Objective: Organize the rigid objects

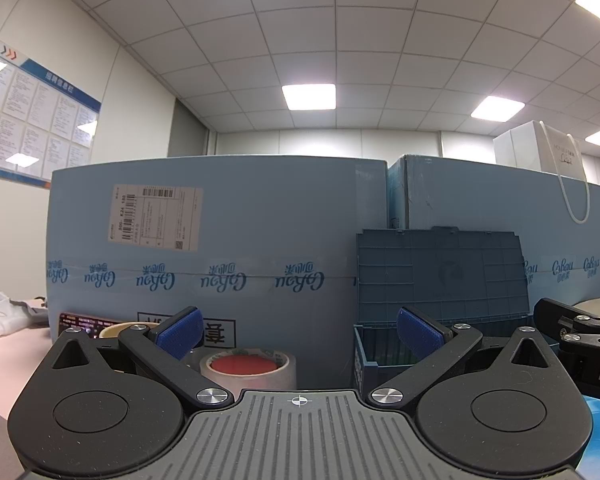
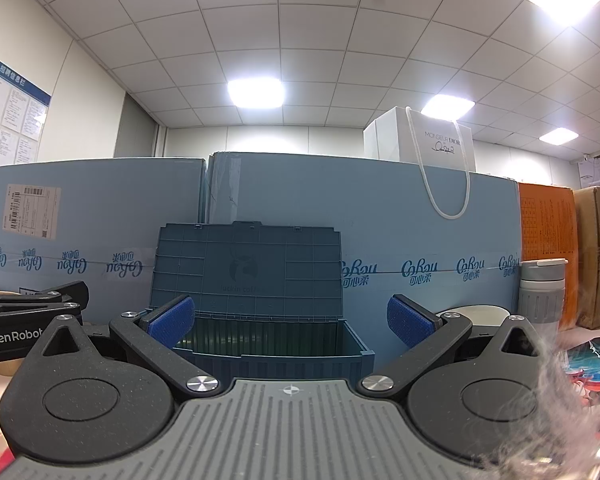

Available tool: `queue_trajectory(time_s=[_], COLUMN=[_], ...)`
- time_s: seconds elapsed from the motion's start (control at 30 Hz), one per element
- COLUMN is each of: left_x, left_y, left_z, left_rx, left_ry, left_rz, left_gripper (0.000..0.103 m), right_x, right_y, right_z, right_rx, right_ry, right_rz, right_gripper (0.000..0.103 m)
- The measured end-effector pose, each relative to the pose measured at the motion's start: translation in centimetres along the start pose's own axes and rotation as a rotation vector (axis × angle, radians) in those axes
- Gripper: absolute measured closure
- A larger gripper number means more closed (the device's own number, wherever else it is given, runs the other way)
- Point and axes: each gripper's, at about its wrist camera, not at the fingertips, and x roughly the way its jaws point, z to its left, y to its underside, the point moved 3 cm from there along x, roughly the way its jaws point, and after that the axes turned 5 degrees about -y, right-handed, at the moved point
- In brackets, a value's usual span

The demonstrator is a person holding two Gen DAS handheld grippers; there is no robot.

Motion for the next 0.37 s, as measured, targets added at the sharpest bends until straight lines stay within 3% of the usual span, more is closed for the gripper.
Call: queue_trajectory(time_s=[0.37], left_x=[-0.10], left_y=[0.08], left_z=[-0.02], left_rx=[0.000], left_ry=[0.002], left_rz=[-0.004], left_gripper=[0.000], right_x=[-0.04], right_y=[0.02], right_z=[-0.02], right_rx=[0.001], right_ry=[0.000], right_rz=[-0.001], right_gripper=[0.000])
